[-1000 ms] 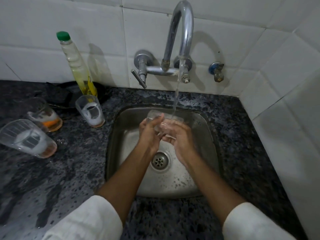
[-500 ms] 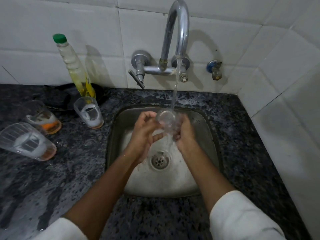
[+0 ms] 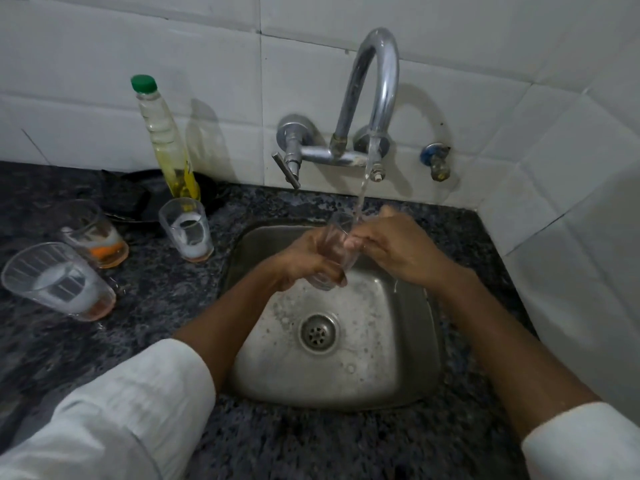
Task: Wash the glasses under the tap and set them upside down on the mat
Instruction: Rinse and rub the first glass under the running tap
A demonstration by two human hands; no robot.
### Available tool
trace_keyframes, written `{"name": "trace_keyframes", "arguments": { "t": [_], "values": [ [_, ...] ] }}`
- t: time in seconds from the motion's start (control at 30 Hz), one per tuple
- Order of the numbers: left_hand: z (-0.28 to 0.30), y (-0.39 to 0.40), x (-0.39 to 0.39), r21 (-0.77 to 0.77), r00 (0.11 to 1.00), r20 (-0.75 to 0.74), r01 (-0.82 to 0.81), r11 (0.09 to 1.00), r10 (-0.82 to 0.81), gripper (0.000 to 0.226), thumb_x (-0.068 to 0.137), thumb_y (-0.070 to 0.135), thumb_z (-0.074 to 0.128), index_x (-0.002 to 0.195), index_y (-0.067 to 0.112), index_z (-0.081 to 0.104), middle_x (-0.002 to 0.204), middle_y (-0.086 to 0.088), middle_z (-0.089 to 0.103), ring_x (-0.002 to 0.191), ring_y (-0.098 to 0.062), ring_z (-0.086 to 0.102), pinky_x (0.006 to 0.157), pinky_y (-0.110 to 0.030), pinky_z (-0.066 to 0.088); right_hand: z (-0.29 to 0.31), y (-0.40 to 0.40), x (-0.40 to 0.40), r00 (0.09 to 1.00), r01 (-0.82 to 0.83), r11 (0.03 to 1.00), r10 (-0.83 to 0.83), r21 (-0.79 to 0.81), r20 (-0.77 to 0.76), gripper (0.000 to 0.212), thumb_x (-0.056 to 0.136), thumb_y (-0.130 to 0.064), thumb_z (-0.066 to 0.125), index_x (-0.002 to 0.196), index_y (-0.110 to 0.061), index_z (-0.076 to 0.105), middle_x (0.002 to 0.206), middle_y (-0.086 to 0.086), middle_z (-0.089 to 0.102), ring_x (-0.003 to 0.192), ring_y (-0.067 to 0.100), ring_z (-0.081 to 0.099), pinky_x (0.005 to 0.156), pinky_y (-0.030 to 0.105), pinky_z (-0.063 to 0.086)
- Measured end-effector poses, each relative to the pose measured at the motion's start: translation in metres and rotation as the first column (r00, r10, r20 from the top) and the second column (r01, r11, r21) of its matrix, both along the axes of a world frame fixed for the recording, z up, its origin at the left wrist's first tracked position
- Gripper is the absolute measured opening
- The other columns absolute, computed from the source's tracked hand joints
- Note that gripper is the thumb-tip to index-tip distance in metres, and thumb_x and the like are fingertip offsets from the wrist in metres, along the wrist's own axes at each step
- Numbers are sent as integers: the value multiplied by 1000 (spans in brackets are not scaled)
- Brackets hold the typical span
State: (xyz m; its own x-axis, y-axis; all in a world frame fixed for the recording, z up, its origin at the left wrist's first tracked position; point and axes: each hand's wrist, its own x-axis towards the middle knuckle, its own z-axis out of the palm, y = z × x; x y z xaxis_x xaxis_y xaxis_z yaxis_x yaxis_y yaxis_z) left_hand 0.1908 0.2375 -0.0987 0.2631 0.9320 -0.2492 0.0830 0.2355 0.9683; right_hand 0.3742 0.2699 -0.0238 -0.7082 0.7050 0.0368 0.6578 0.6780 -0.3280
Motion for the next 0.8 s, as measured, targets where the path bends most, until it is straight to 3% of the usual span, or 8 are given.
{"name": "trace_keyframes", "arguments": {
  "t": [0.13, 0.23, 0.37, 0.47, 0.57, 0.63, 0.7, 0.8],
  "values": [
    [1, 4, 24, 70, 970, -109, -212, 975, 218, 49, 59, 10, 81, 102, 24, 61, 102, -1, 70, 97, -23, 67, 80, -39, 58, -17, -9, -8, 927, 136, 983, -170, -123, -334, 37, 94, -35, 52, 73, -11, 70, 67, 2, 70, 61, 12, 63, 61, 31, 47],
    [1, -12, 62, 206, 771, -277, -536, 819, 574, 43, 59, 41, 70, 98, 29, 55, 87, 7, 67, 81, -20, 67, 71, -36, 57, -28, -14, -27, 868, 370, 928, -362, -43, -339, 27, 94, -23, 58, 82, -4, 73, 78, 14, 73, 69, 23, 65, 66, 35, 48],
    [-2, -6, 28, 55, 992, 56, -113, 992, 110, 64, 63, 4, 85, 120, 15, 57, 107, 2, 68, 101, -20, 67, 77, -26, 57, -12, -6, -12, 889, 142, 966, -220, -214, -403, 21, 92, -16, 64, 77, -7, 74, 69, 6, 72, 61, 14, 66, 63, 26, 47],
    [-2, 4, 4, 24, 916, 375, 145, 989, -143, 55, 60, -1, 75, 113, 7, 67, 103, -13, 70, 100, -31, 66, 89, -41, 55, -4, -9, -7, 900, -13, 946, -130, -323, -416, 17, 90, -15, 66, 78, -8, 76, 69, 4, 73, 60, 13, 68, 61, 24, 51],
    [2, 1, 31, 94, 961, 18, -276, 956, 276, 51, 55, 9, 83, 102, 15, 65, 92, -3, 71, 90, -23, 67, 71, -34, 59, -13, -8, -21, 917, 145, 977, -191, -155, -349, 15, 88, -13, 67, 78, -8, 78, 75, 9, 75, 64, 12, 65, 64, 22, 44],
    [-3, -5, 50, 275, 802, -225, -493, 825, 554, 53, 54, 26, 83, 101, 25, 60, 93, 5, 71, 86, -16, 67, 70, -31, 56, -18, -9, -26, 914, 216, 967, -249, -137, -320, 14, 88, -9, 66, 81, -7, 78, 76, 8, 75, 65, 6, 63, 66, 20, 44],
    [-8, -7, 47, 308, 837, -181, -451, 838, 517, 57, 55, 24, 88, 104, 24, 59, 98, 5, 71, 87, -13, 68, 70, -30, 56, -17, -10, -22, 904, 202, 966, -248, -164, -348, 15, 87, -7, 66, 79, -8, 78, 66, -3, 69, 56, -4, 58, 60, 15, 41],
    [-3, -2, 13, 91, 990, 141, -34, 995, 21, 67, 60, 0, 85, 120, 11, 58, 116, -9, 67, 107, -23, 67, 88, -37, 57, -10, -12, -13, 888, 103, 971, -188, -215, -420, 17, 88, -7, 65, 77, -10, 77, 66, -3, 70, 56, -1, 62, 59, 16, 45]
  ]
}}
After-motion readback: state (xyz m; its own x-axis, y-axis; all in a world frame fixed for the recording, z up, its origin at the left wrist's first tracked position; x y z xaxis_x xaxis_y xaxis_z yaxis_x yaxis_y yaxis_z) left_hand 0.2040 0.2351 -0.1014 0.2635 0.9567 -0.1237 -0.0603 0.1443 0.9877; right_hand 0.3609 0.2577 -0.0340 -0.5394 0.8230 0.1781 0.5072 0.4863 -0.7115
